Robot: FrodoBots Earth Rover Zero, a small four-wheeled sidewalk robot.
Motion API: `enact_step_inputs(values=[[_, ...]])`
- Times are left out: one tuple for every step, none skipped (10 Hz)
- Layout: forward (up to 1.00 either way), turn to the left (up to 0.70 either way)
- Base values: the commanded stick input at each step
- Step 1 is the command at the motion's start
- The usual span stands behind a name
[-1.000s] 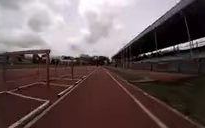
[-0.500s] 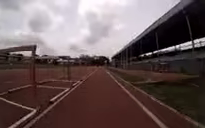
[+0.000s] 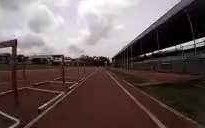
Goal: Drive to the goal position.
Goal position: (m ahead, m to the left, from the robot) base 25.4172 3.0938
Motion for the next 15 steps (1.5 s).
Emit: enact_step_inputs(values=[[0.7,0.0],[0.7,0.0],[0.7,0.0],[0.7,0.0],[0.7,0.0],[0.7,0.0],[0.7,0.0],[0.7,0.0],[0.7,0.0],[0.7,0.0],[0.7,0.0],[0.7,0.0],[0.7,0.0],[0.7,0.0],[0.7,0.0]])
